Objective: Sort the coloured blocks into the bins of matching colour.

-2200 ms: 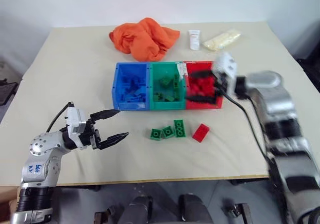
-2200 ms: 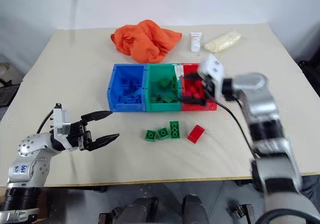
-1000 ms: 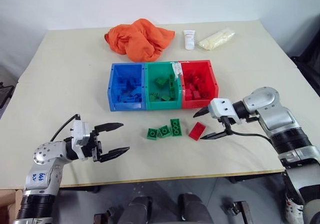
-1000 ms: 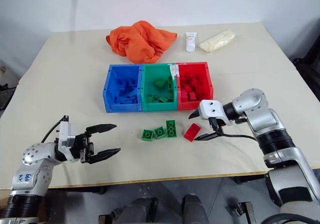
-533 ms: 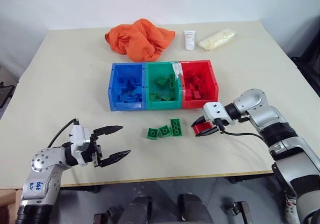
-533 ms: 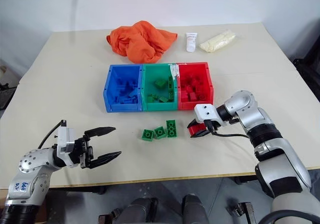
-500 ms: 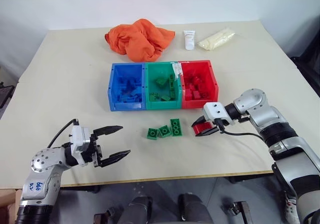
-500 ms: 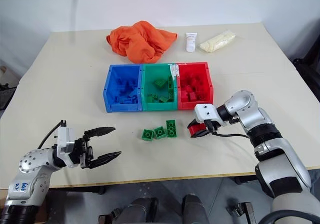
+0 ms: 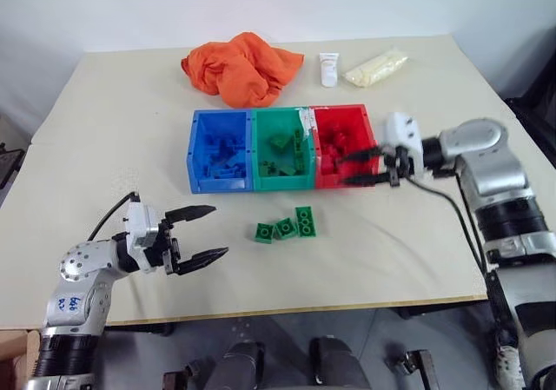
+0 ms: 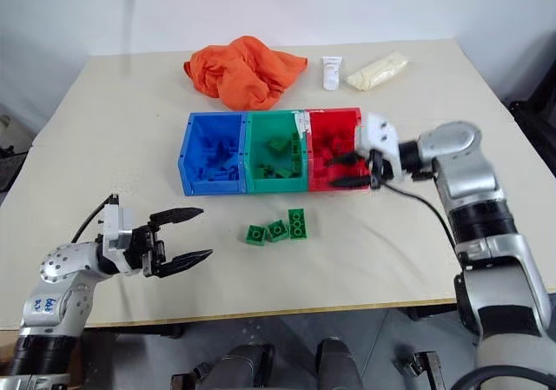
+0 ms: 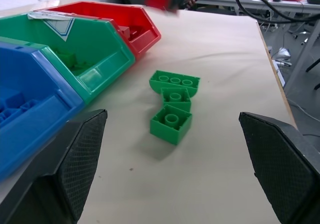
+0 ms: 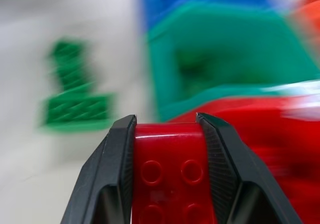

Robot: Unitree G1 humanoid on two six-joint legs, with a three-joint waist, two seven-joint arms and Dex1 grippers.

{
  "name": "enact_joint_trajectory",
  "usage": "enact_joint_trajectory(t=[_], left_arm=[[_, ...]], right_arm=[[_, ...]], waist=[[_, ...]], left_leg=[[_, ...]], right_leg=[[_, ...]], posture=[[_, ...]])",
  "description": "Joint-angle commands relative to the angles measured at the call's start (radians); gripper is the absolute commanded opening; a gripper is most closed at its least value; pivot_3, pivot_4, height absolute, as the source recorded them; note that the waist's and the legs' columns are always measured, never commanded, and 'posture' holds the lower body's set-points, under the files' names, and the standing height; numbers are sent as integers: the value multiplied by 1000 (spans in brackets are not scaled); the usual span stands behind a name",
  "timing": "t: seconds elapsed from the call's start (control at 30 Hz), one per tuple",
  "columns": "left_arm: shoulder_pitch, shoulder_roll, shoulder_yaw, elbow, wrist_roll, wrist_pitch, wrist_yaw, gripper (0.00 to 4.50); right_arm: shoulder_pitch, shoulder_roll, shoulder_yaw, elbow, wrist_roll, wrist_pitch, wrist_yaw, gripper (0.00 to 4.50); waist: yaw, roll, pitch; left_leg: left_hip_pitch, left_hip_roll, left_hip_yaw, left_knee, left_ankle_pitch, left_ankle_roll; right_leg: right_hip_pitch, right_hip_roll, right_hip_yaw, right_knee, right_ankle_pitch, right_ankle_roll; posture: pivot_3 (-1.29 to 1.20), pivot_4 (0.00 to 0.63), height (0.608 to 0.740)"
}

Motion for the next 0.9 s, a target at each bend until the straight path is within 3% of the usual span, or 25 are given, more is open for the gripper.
enact_joint_trajectory(t=[0.03,0.27,0.53,0.67,0.9], left_arm=[[-33,-4,-12,13,6,-19,-21,4500],[-81,-8,-23,53,14,-30,-35,4500],[-88,-10,-26,61,12,-34,-47,4500],[-97,-9,-30,73,10,-32,-65,4500],[-100,9,-24,104,12,-31,-108,4500]], right_arm=[[-86,44,-19,141,-71,-67,-123,2219],[-149,112,-29,308,-146,-201,-203,4491],[-45,53,-68,132,-93,-159,-97,4491],[116,-24,-107,-104,-7,-53,-8,4491],[405,-194,-192,-417,90,158,15,4491]], waist=[[-5,0,0],[-22,0,0],[-24,0,0],[-17,0,0],[-14,0,0]], left_leg=[[0,0,0,0,0,0],[-1,0,-1,-1,0,0],[-1,0,-1,-1,0,0],[-1,0,-1,1,0,0],[-1,0,-1,2,0,0]], right_leg=[[0,0,0,0,0,0],[0,-1,-2,2,0,0],[-1,0,-2,2,0,0],[0,-1,-2,1,0,0],[0,-1,-2,1,0,0]], posture=[[0,150,740],[0,150,740],[0,150,740],[0,150,740],[0,150,740]])
